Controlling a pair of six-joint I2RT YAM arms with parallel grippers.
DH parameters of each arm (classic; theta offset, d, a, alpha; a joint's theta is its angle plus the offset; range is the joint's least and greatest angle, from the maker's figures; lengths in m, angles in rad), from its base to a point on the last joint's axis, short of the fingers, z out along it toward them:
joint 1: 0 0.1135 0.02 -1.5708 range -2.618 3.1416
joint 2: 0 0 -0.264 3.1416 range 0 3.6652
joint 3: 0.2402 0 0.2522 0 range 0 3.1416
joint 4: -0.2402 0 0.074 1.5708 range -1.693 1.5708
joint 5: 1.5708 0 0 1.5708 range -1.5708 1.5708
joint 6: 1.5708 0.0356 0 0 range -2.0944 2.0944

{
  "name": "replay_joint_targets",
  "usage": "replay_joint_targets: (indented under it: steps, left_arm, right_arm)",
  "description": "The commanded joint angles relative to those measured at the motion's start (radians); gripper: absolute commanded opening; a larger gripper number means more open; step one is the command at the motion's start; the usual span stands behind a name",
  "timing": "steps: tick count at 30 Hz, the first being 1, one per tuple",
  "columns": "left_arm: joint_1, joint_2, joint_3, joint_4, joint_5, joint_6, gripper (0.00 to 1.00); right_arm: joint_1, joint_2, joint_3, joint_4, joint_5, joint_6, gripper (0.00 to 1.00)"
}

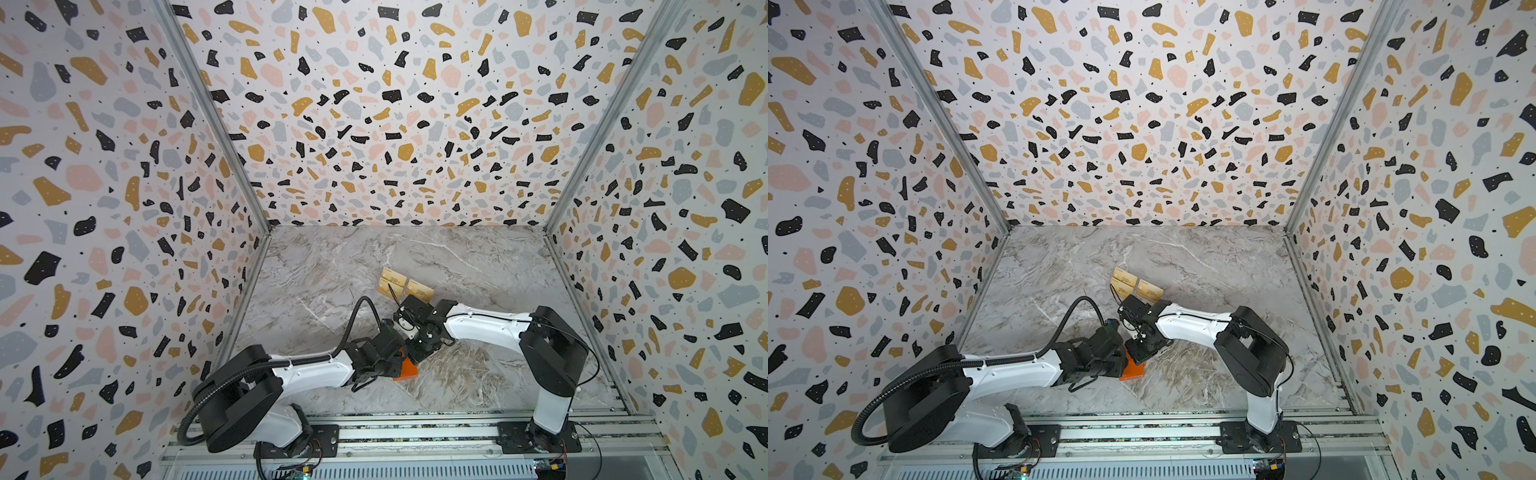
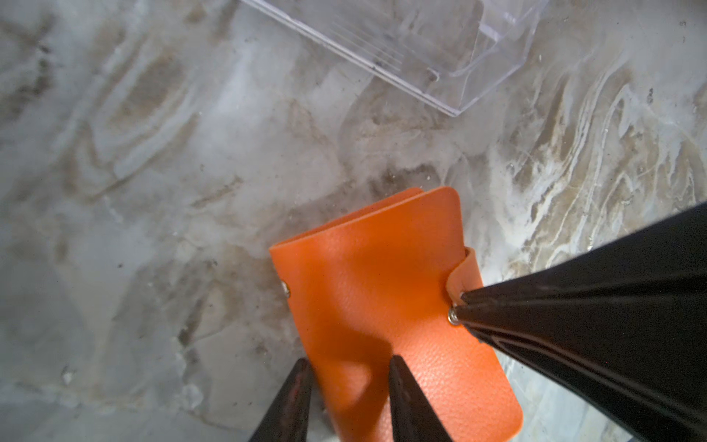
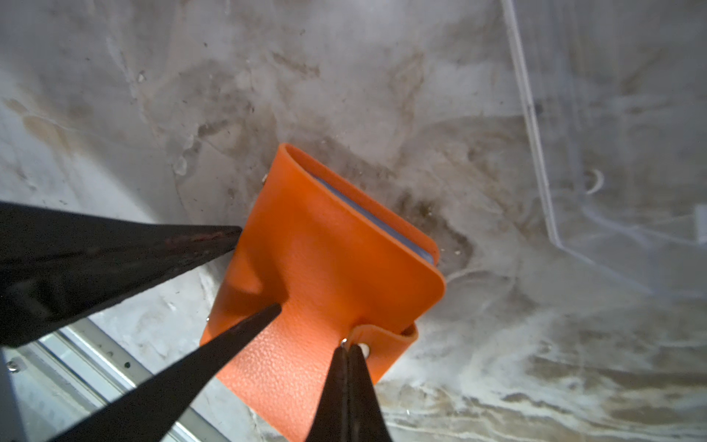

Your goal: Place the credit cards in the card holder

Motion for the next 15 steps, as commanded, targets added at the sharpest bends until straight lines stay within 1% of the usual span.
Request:
replay_joint_targets:
  steps: [1, 8, 15]
  left_arm:
    - [-0.01, 0.007, -0.02, -0.023, 0.015, 0.009, 0.36]
    - [-0.011, 0.007, -0.022, -0.023, 0.013, 0.007, 0.36]
    - [-0.01, 0.003, -0.023, -0.026, 0.01, 0.002, 0.36]
  right_arm:
    - [0.069, 0.137, -0.102, -0.073, -0.037, -0.027, 0.0]
    - [0.077, 0.114, -0.102, -0.063, -0.032, -0.027, 0.0]
    - [0.075, 0.068, -0.107, -0.014, -0.034, -0.016, 0.0]
